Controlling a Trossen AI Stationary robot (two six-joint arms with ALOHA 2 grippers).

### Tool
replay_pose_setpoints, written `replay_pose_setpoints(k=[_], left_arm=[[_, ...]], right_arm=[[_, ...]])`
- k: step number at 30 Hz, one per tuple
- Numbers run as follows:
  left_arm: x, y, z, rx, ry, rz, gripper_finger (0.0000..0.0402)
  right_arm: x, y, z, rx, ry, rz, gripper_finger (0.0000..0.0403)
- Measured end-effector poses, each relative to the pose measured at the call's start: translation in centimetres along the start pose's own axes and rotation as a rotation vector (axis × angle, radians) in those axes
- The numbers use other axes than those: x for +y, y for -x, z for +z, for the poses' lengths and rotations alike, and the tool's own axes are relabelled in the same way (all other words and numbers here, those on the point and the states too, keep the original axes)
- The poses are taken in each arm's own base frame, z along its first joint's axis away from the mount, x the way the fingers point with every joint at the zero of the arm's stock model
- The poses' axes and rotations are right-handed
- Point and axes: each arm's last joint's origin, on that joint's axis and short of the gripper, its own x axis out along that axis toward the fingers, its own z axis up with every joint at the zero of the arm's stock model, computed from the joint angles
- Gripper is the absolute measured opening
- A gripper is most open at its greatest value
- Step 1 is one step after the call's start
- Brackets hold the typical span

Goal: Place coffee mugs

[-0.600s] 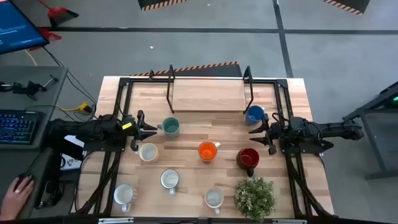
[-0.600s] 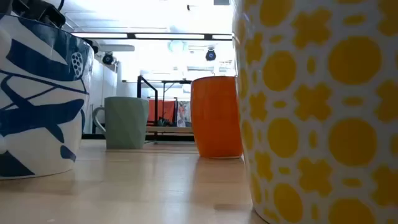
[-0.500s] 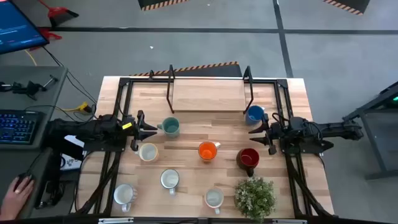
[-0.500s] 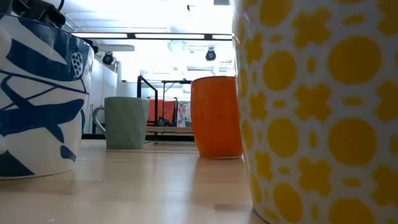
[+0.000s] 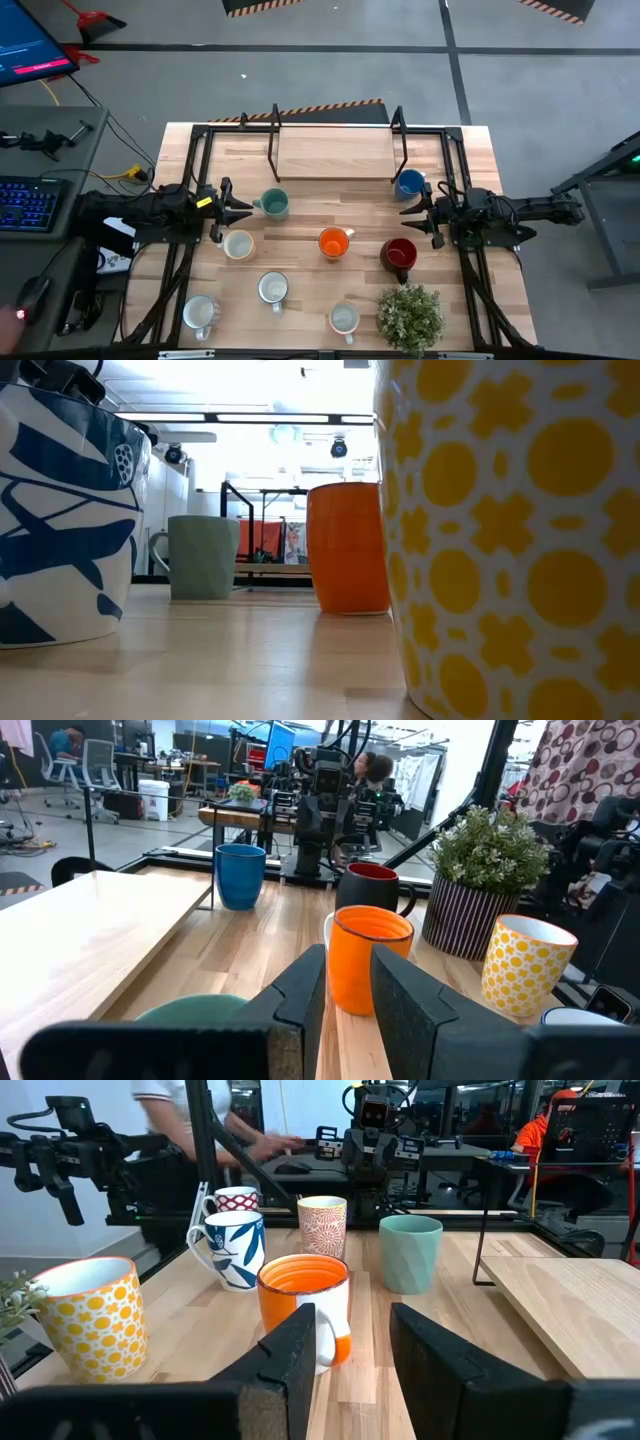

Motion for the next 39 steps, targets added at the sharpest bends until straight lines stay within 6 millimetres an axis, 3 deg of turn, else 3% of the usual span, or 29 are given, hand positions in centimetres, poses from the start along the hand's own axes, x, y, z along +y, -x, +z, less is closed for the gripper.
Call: replay_pose_setpoints(k=[29, 39], left_arm=[[0.00, 0.00, 0.00, 0.000, 0.000, 0.000, 0.0074], [0.20, 0.01, 0.12, -0.018, 0.011, 0.072, 0.0074]], right_arm=[[0.00, 0.00, 0.00, 0.000, 0.000, 0.000, 0.0114], [0.00, 0.00, 0.00, 0.000, 0.000, 0.000, 0.0114]])
